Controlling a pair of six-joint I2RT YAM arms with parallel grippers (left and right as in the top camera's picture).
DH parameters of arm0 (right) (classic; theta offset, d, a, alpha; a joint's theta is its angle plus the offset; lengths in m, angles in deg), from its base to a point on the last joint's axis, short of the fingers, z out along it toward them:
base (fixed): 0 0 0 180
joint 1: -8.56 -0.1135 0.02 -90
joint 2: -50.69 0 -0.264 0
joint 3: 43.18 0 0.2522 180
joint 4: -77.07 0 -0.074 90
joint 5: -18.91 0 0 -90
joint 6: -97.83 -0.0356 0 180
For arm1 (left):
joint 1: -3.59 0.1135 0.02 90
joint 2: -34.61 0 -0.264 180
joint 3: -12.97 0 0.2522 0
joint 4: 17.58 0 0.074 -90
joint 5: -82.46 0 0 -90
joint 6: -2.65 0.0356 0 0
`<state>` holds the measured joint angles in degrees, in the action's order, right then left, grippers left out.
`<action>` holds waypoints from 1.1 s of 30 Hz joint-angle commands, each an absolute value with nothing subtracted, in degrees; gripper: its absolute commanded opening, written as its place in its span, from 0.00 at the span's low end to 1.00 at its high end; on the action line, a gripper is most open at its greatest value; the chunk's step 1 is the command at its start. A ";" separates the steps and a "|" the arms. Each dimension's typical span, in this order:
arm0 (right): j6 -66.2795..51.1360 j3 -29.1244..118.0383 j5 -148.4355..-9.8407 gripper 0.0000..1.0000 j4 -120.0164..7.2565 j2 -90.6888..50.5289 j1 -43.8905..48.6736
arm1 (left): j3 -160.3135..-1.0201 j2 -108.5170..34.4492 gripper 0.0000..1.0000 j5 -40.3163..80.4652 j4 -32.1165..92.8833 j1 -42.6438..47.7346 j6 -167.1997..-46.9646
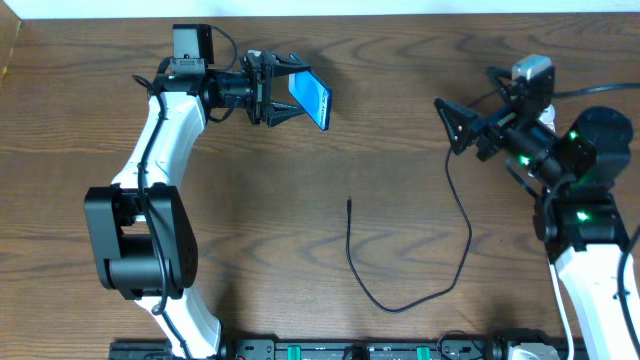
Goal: Plug charger to phone and switch on socket
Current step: 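Move the right gripper toward the phone held by the left gripper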
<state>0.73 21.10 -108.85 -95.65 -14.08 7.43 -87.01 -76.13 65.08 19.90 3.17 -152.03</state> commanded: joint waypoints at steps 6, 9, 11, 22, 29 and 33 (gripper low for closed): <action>-10.83 21.91 -112.04 0.99 -102.05 -21.75 1.90 | -88.40 -73.94 0.08 62.21 19.58 3.23 -152.36; -13.67 21.91 -111.96 0.99 -105.02 -24.22 -1.01 | -88.40 -73.94 0.08 62.19 19.58 3.23 -152.36; -13.87 21.91 -111.43 0.99 -106.62 -25.75 -3.24 | -88.40 -73.94 0.07 62.17 19.58 3.23 -152.36; -14.02 21.91 -100.35 0.99 -106.03 -27.76 -10.45 | -88.40 -73.94 0.07 56.60 18.74 1.09 -152.38; -14.04 21.91 -97.99 0.96 -104.17 -28.59 -12.53 | -88.40 -73.94 0.07 56.23 16.12 -1.51 -153.54; -14.02 21.89 -97.51 0.96 -102.86 -28.92 -12.55 | -88.40 -73.94 0.08 56.23 16.14 -2.12 -154.11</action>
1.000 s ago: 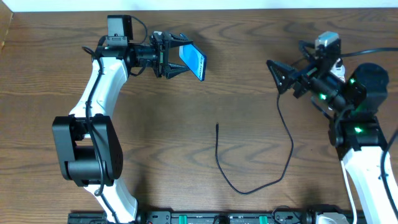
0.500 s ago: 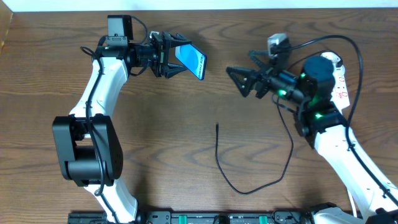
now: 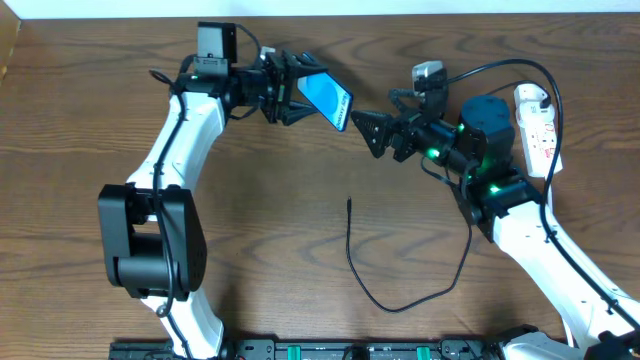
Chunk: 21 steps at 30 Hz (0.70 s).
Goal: Plug charger to phone and switch on socket
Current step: 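Move the right gripper toward the phone held by the left gripper, then close the right gripper on the phone's side edge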
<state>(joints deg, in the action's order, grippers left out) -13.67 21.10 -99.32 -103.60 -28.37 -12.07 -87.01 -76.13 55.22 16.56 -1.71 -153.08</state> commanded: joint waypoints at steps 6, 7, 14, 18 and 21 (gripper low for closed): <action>-14.00 21.89 -95.63 0.99 -99.67 -29.71 -12.55 | -88.40 -73.94 0.08 56.23 16.14 -2.71 -154.11; -14.00 21.89 -95.63 0.99 -99.62 -29.99 -12.55 | -88.40 -73.94 0.08 56.23 16.14 -2.82 -154.11; -14.00 21.89 -95.59 0.99 -99.65 -30.60 -12.55 | -88.40 -73.94 0.08 56.23 11.36 -4.74 -154.15; -14.02 21.89 -95.61 0.99 -99.47 -30.71 -12.72 | -88.40 -73.94 0.08 55.77 9.48 -5.57 -154.78; -14.00 21.89 -94.95 0.99 -99.49 -30.76 -12.92 | -88.40 -73.94 0.07 55.79 9.50 -6.03 -154.96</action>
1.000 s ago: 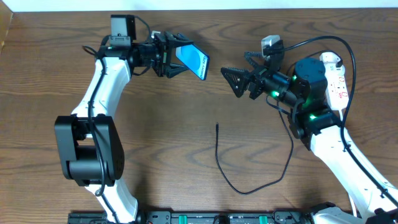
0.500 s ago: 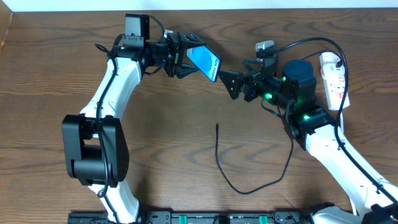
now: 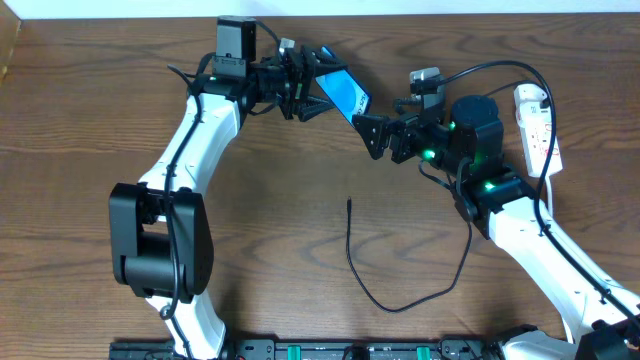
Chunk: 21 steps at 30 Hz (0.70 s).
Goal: Plug charger to phone and switch on socket
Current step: 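Close the right gripper on the phone's side edge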
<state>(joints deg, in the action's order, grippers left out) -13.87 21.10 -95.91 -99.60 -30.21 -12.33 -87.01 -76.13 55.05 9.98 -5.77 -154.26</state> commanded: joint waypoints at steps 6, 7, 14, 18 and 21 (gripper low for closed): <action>-14.00 21.89 -93.29 0.99 -99.41 -31.11 -12.92 | -88.40 -73.94 0.07 55.79 9.48 -7.34 -154.98; -14.00 21.89 -93.29 0.99 -99.43 -31.26 -12.94 | -88.40 -73.94 0.07 55.79 9.48 -7.63 -154.98; -14.00 21.89 -93.05 0.93 -99.45 -33.34 -13.62 | -88.40 -73.94 0.08 55.79 7.58 -9.16 -154.98; -14.00 21.89 -93.03 0.90 -99.84 -33.66 -13.62 | -88.40 -73.94 0.07 55.79 7.58 -9.86 -154.96; -14.00 21.89 -93.05 0.89 -100.43 -33.66 -13.62 | -88.40 -73.94 0.08 55.31 7.58 -10.30 -154.96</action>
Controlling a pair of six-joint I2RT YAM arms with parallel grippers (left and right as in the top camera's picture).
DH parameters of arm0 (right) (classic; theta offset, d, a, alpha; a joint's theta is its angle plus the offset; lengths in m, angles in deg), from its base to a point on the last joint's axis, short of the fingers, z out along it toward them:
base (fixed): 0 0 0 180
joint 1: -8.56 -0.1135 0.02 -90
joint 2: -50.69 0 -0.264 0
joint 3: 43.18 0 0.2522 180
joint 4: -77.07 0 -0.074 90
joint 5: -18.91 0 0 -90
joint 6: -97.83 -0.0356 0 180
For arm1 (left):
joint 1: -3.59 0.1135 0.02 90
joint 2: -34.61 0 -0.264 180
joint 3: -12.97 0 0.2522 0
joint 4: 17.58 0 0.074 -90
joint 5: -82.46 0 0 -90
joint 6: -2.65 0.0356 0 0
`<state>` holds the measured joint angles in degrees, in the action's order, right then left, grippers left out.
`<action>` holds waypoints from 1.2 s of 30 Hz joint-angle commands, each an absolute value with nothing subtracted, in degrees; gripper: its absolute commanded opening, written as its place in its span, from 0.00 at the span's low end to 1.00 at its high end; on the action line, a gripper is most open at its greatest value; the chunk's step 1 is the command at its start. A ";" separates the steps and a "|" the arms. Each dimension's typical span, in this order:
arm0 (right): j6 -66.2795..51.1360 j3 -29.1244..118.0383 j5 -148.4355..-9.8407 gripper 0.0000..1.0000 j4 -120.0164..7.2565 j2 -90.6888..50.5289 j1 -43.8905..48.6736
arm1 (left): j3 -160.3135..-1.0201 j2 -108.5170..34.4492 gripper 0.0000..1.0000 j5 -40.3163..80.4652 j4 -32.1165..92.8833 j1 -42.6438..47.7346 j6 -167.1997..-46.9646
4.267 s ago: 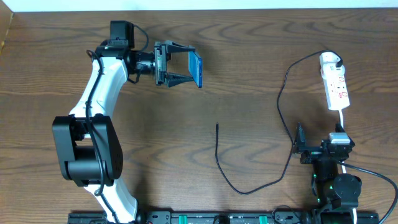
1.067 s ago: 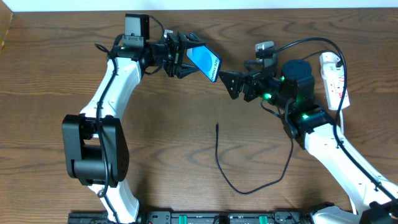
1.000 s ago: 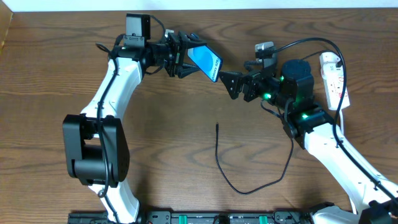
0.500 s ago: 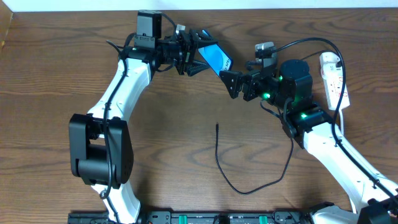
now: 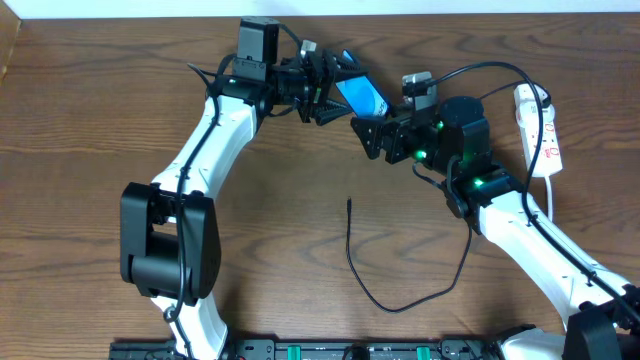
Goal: Plug charger to phone and switch on socket
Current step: 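Close the right gripper on the phone's side edge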
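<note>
A phone [image 5: 362, 96] with a lit blue screen is held off the table, tilted, at the top middle; my left gripper [image 5: 340, 86] is shut on its left end. My right gripper [image 5: 366, 134] sits just below and right of the phone, its black fingers pointing left; whether they are open or touching the phone cannot be told. The black charger cable [image 5: 352, 262] lies loose on the table, its plug tip [image 5: 349, 202] pointing up, well below both grippers. The white socket strip [image 5: 537, 126] lies at the right edge.
The cable runs in a curve from the plug tip down and back up to the right under my right arm [image 5: 520, 225]. A black rail with green parts [image 5: 330, 351] runs along the front edge.
My left gripper has carried the phone a little further right. My right gripper has shifted slightly left and up, staying close under the phone's lower right end.
My left gripper first held the phone up at the top left while my right gripper was far right by the socket strip. Then the right arm was reaching left to the middle, with the phone brought rightward to meet it. Both have since closed in further; the cable has not moved.
</note>
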<state>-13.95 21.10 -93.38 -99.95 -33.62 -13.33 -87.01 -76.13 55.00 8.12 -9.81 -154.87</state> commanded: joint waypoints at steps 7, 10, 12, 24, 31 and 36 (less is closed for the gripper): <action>-14.00 21.89 -93.05 0.69 -100.76 -33.66 -13.62 | -88.40 -73.94 0.07 52.95 7.58 -11.02 -154.98; -14.00 21.89 -93.05 0.53 -100.80 -33.66 -13.62 | -88.40 -73.96 0.07 52.97 7.60 -11.02 -154.98; -14.00 21.89 -93.05 0.52 -101.00 -33.66 -13.62 | -88.40 -73.94 0.08 52.97 7.58 -11.02 -155.16; -14.00 21.89 -93.03 0.31 -101.81 -33.66 -13.68 | -88.40 -73.94 0.07 53.03 7.60 -11.02 -155.18; -14.00 21.89 -93.05 0.22 -101.81 -33.66 -13.68 | -88.40 -73.96 0.08 53.03 7.60 -11.02 -155.18; -14.00 21.89 -93.01 0.15 -101.81 -33.66 -13.68 | -88.40 -73.94 0.08 53.06 7.62 -11.02 -155.18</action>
